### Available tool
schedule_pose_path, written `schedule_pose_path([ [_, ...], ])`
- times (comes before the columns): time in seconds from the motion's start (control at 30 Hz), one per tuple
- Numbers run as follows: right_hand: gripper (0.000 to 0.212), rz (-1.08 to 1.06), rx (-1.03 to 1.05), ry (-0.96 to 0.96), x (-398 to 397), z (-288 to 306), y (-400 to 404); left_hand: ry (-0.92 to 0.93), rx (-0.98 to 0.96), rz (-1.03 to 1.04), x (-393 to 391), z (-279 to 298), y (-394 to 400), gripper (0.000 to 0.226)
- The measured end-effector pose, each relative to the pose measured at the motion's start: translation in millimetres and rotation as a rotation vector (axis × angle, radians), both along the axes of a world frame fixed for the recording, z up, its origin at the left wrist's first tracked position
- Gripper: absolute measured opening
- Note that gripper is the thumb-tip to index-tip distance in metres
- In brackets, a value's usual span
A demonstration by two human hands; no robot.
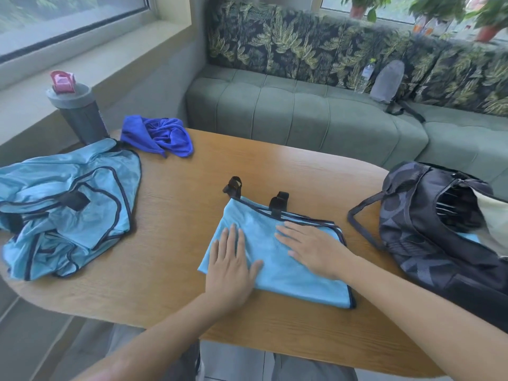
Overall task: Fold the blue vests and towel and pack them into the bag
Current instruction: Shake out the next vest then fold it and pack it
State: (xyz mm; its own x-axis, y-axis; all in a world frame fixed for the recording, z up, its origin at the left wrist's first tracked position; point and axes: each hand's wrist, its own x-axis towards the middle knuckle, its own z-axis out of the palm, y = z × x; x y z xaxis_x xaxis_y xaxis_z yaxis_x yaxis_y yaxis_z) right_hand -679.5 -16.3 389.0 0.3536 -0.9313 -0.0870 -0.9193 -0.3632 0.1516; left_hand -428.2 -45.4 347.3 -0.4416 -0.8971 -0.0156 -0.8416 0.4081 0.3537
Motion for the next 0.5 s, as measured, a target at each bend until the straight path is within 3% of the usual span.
schedule_pose_path([
  [0.17, 0.083, -0.155, 0.168, -0.046, 6.0, 19.8, 26.1, -0.134, -0.091, -0.338, 38.9, 4.1, -71.8, 0.095],
  [0.23, 0.084, -0.226, 0.216, -0.078, 24.0, 22.1, 42.3, -0.231, -0.079, -0.393, 52.2, 14.4, -105.7, 0.104],
  [0.4, 0.027, -0.228, 0.097, -0.237, 76.6, 29.9, 65.0, -0.310, -0.113, -0.321, 43.5, 38.6, -144.0, 0.099],
  [0.43, 0.022, -0.154, 0.022, -0.236, 81.7, 32.2, 67.0, -0.301, -0.158, -0.320, 37.3, 42.4, -143.1, 0.097],
  [0.5, 0.027, -0.119, 0.065, -0.314, 82.5, 32.3, 69.8, -0.217, -0.228, -0.363, 27.5, 45.5, -135.6, 0.086],
])
